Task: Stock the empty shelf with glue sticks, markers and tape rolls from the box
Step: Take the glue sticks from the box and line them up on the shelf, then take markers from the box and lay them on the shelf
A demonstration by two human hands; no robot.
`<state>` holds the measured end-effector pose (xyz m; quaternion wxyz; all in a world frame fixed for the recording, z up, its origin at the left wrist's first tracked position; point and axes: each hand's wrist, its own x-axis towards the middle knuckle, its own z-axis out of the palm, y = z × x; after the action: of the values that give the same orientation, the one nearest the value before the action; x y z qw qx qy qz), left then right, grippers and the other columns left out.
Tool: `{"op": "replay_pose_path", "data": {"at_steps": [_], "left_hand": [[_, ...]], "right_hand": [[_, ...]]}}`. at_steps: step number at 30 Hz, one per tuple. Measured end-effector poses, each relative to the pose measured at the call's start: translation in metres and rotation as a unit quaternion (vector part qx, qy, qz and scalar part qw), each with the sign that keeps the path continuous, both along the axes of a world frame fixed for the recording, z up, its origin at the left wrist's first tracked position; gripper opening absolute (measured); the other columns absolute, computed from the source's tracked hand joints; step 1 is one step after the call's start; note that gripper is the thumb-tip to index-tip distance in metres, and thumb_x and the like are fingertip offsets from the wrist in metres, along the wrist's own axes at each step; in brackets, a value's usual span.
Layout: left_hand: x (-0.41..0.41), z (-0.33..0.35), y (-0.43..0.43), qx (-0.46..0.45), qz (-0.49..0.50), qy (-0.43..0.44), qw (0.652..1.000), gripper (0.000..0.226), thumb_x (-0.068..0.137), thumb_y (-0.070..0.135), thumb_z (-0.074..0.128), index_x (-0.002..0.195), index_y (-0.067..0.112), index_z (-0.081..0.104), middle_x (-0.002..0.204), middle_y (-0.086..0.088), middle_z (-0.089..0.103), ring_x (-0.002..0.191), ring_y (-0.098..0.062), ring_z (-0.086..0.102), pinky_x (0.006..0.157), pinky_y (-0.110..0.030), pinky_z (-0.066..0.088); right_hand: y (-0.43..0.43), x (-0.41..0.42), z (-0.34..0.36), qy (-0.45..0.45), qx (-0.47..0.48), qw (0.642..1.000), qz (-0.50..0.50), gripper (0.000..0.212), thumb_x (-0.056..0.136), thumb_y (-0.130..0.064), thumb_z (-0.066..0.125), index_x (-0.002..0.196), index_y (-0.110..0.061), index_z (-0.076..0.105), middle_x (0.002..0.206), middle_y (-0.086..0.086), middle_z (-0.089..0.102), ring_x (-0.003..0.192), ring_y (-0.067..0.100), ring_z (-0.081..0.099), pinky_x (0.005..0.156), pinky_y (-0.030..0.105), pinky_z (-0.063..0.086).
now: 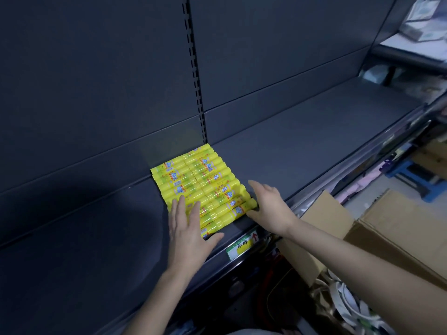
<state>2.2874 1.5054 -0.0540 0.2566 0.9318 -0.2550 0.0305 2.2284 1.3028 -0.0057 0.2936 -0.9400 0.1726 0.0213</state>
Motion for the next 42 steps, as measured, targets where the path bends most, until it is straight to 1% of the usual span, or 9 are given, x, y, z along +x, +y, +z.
{"op": "replay_pose_path", "data": {"at_steps": [3,5,7,12,19,26,33,37,42], "left_hand": [[-0.011,0.014,-0.010,-0.055,-0.101,0.019,0.993,0.062,0.081,0.037,0.072,0.135,0.014,0.050,0.154,0.000,0.027,0.146,-0.013,0.012,0.114,-0.024,0.021],[-0.019,0.022,-0.022,-0.077,-0.157,0.013,0.984,0.053,0.084,0.032,0.069,0.131,0.015,0.054,0.145,0.007,0.038,0.138,-0.007,0.027,0.106,-0.004,0.013],[-0.030,0.032,-0.036,-0.096,-0.203,0.027,0.974,0.046,0.083,0.032,0.065,0.124,0.013,0.060,0.132,0.006,0.051,0.125,-0.004,0.041,0.100,0.001,0.017],[-0.055,0.048,-0.079,-0.132,-0.288,0.049,0.947,0.033,0.079,0.033,0.059,0.102,0.012,0.070,0.105,0.009,0.064,0.099,0.004,0.053,0.091,-0.001,0.032],[-0.088,0.048,-0.132,-0.068,-0.410,0.079,0.906,0.020,0.082,0.025,0.056,0.089,0.015,0.072,0.086,0.007,0.069,0.078,-0.004,0.061,0.071,-0.024,0.050],[-0.125,0.037,-0.187,0.060,-0.505,0.136,0.850,0.029,0.087,0.038,0.055,0.112,0.026,0.062,0.104,0.011,0.066,0.092,-0.003,0.061,0.081,-0.033,0.054],[-0.157,0.029,-0.231,0.215,-0.586,0.121,0.772,0.030,0.088,0.035,0.061,0.112,0.015,0.060,0.092,0.001,0.066,0.079,-0.009,0.061,0.073,-0.032,0.050],[-0.169,0.016,-0.250,0.271,-0.588,0.132,0.751,0.033,0.088,0.036,0.061,0.114,0.016,0.060,0.099,-0.003,0.066,0.089,-0.018,0.061,0.080,-0.039,0.050],[-0.179,0.001,-0.259,0.303,-0.584,0.145,0.739,0.038,0.089,0.037,0.060,0.121,0.017,0.057,0.094,0.001,0.062,0.085,-0.015,0.056,0.077,-0.031,0.046]], "right_hand": [[-0.009,-0.028,0.010,-0.037,-0.015,0.999,-0.020,0.060,0.087,-0.018,0.062,0.142,-0.012,0.038,0.133,0.012,0.050,0.127,0.030,0.041,0.101,0.029,0.033],[-0.018,-0.051,0.015,-0.055,-0.020,0.998,-0.034,0.048,0.087,-0.018,0.063,0.133,-0.011,0.052,0.127,0.009,0.057,0.118,0.024,0.052,0.093,0.022,0.036],[-0.027,-0.077,0.018,-0.068,-0.019,0.996,-0.045,0.034,0.086,-0.014,0.063,0.120,-0.010,0.063,0.115,0.007,0.064,0.105,0.020,0.059,0.086,0.019,0.039],[-0.054,-0.150,0.011,-0.064,0.004,0.991,-0.113,0.019,0.089,-0.013,0.062,0.105,-0.013,0.071,0.100,-0.002,0.071,0.090,0.012,0.065,0.081,0.029,0.051],[-0.086,-0.244,-0.022,0.040,-0.014,0.982,-0.182,0.008,0.086,-0.019,0.060,0.089,-0.015,0.067,0.082,-0.002,0.066,0.076,0.018,0.059,0.066,0.030,0.040],[-0.103,-0.325,-0.047,0.143,-0.039,0.960,-0.237,0.014,0.089,-0.020,0.056,0.089,-0.009,0.064,0.080,0.003,0.058,0.079,0.023,0.054,0.064,0.030,0.034],[-0.128,-0.392,-0.068,0.247,-0.034,0.921,-0.298,0.022,0.088,-0.025,0.056,0.102,-0.011,0.064,0.104,0.011,0.065,0.103,0.028,0.058,0.082,0.036,0.047],[-0.144,-0.413,-0.080,0.326,-0.028,0.892,-0.313,0.021,0.088,-0.029,0.056,0.095,-0.010,0.056,0.112,0.014,0.062,0.113,0.032,0.054,0.088,0.035,0.045],[-0.153,-0.419,-0.093,0.346,0.009,0.873,-0.345,0.036,0.091,-0.023,0.053,0.120,-0.002,0.047,0.122,0.018,0.056,0.116,0.033,0.051,0.089,0.034,0.043]]}}
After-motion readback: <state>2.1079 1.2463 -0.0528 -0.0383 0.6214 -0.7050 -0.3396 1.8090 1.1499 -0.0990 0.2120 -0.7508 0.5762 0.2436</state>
